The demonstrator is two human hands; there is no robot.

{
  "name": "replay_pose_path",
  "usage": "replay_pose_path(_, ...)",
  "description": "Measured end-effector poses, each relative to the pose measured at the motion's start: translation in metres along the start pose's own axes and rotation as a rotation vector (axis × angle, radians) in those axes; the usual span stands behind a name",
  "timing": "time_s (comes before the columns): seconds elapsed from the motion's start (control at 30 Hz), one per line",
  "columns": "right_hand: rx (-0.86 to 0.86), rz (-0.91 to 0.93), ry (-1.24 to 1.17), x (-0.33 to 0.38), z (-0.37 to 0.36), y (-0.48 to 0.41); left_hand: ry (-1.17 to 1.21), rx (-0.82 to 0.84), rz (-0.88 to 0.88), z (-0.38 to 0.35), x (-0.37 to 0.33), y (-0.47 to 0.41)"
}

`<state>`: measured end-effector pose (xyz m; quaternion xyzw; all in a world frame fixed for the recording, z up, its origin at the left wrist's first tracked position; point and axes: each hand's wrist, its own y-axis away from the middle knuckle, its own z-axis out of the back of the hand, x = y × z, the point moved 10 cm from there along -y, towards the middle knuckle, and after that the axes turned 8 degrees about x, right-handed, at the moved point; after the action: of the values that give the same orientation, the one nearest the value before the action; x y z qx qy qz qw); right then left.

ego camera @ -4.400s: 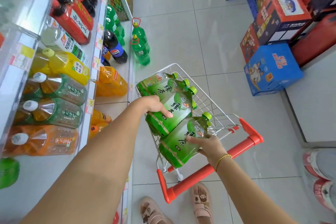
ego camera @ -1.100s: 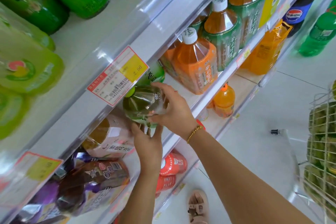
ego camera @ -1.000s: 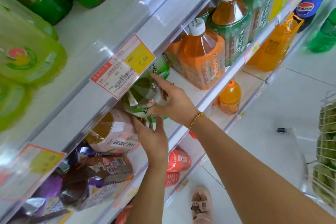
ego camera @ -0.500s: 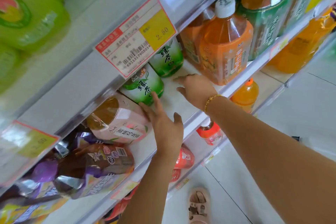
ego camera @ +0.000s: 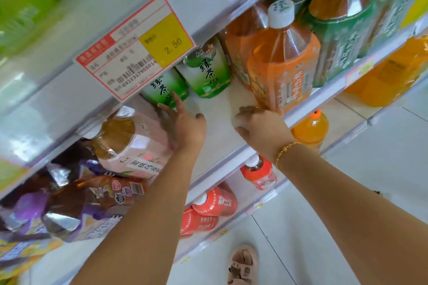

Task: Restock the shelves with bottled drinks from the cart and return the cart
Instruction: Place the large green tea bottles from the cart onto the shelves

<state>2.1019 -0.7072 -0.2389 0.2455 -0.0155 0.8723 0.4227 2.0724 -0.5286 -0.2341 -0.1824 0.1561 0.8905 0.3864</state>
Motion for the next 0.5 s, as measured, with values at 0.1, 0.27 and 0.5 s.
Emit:
replay_pose_path(0.1,-0.004,-0.003,0.005,-0.002,-0.002,-0.002,-0.045,-0.025,0.030,0.007,-0.002,-0.008)
replay_pose_path(0.27,0.002,-0.011,0.008,-0.004,-0.004,-0.004,-0.078,-0.057,0.056,0.013,-0.012,-0.017)
replay_pose_path(0.5,0.035,-0.004,-0.020,-0.002,-0.005,-0.004,0.022,-0.098,0.011,0.018,-0.019,0.002)
